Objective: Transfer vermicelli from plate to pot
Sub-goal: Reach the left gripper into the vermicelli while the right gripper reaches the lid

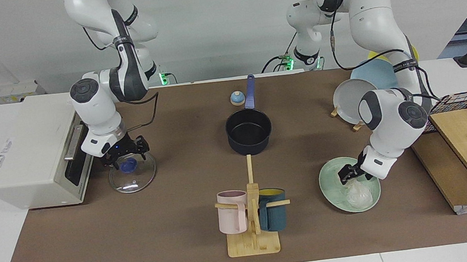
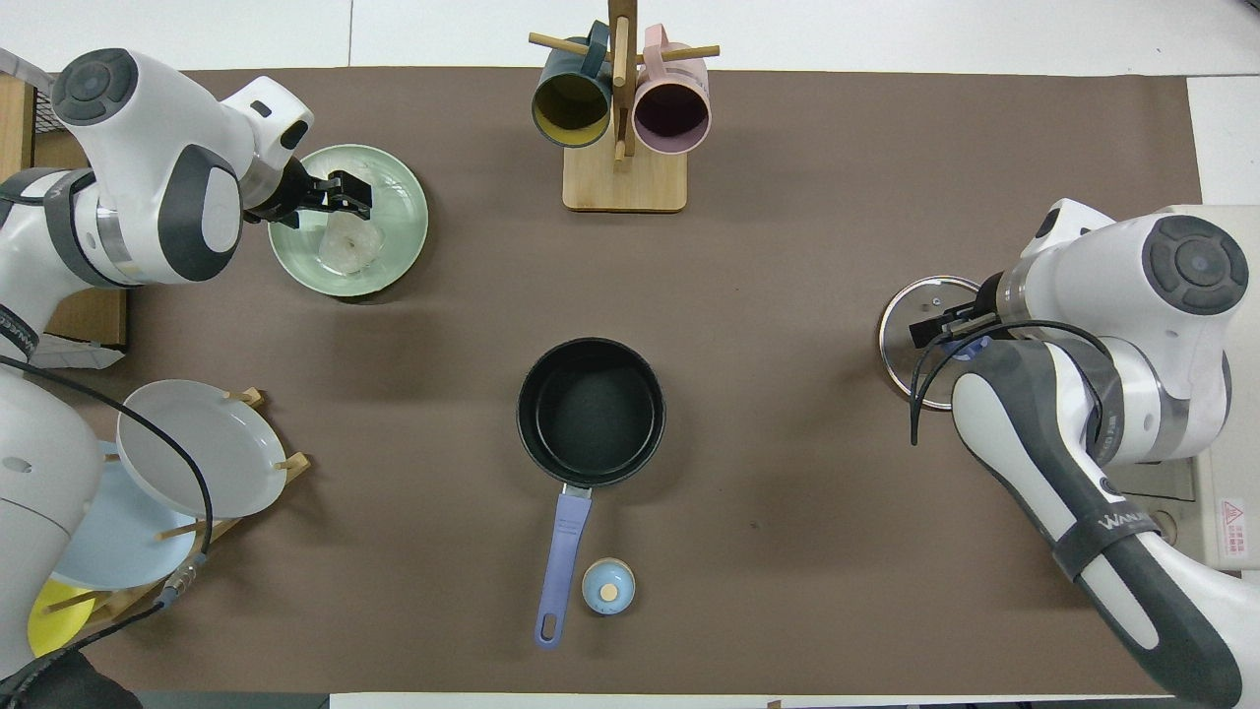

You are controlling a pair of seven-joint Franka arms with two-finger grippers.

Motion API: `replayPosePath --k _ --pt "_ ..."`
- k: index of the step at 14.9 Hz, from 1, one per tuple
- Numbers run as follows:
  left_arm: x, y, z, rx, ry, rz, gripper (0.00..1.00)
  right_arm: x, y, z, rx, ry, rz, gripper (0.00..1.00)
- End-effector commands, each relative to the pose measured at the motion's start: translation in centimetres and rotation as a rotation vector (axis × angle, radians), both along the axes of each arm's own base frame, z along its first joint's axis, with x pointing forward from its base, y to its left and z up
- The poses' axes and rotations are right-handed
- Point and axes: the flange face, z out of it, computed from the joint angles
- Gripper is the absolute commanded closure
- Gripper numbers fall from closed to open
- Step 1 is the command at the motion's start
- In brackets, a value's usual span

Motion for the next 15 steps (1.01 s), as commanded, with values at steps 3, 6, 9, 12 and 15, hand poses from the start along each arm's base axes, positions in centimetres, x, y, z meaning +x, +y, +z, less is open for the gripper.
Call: replayPosePath --k 3,6,9,12,15 --pt "-1.0 -0.2 -0.8 0.066 -0.01 -0.061 0.0 -0.7 -1.2 -0.8 0.007 -0.001 0.031 0.0" --pt "-0.9 -0.1 -0.6 0.084 -0.022 -0.081 0.07 -0.5 -1.1 -1.9 0.006 0.016 0.031 0.0" --pt "-0.9 -0.3 -0.5 0.083 -0.029 -0.083 0.36 -0.2 -1.0 -2.3 0.006 -0.007 0.034 0.02" --pt "-1.0 -1.7 -0.4 0.081 -0.035 -0.102 0.92 -0.1 -1.2 -2.3 0.004 -0.012 0.037 0.04" --pt "-0.8 -1.7 0.2 0.081 -0.038 -0.097 1.0 -0.2 -1.2 -2.5 0.004 -0.012 0.037 0.04"
